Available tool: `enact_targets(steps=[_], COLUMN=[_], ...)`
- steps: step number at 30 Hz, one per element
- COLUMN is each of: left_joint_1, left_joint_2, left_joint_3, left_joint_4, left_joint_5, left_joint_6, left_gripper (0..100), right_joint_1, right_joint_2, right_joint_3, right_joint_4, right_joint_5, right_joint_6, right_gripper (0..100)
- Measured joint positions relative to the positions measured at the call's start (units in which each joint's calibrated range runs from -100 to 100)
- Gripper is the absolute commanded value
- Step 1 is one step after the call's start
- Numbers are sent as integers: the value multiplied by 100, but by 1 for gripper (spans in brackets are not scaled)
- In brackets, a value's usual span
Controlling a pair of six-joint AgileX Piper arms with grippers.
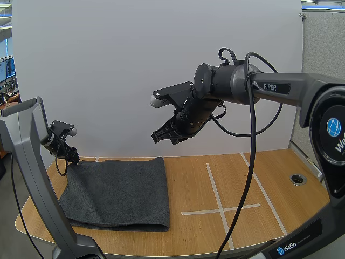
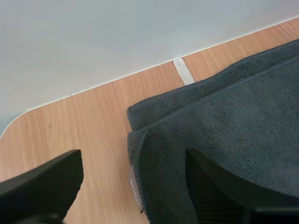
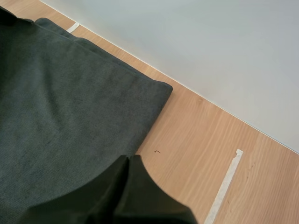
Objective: Fold the towel
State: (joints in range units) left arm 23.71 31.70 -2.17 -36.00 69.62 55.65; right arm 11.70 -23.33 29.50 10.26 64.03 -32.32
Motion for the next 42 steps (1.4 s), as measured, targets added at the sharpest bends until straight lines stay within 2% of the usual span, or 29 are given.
enact_targets(steps=[24,34,37,40,42], left_joint_1=[0,0,0,0,0], left_joint_2=[325,340,355,355,355], left_joint_3=[-128,-128,-128,-144,-144], left_joint_4=[-10,-87,-182,-266,-321], left_joint_5=[107,9,-27,-52,-95], left_joint_6=[199,203,203,203,203], left_gripper=[100,48,27,0,0], right_joint_1=[0,0,0,0,0], right_joint_2=[0,0,0,0,0], right_joint_3=[0,0,0,0,0], right_joint_4=[0,0,0,0,0], right_joint_5=[0,0,0,0,0], right_joint_6=[0,0,0,0,0], right_gripper=[0,0,0,0,0])
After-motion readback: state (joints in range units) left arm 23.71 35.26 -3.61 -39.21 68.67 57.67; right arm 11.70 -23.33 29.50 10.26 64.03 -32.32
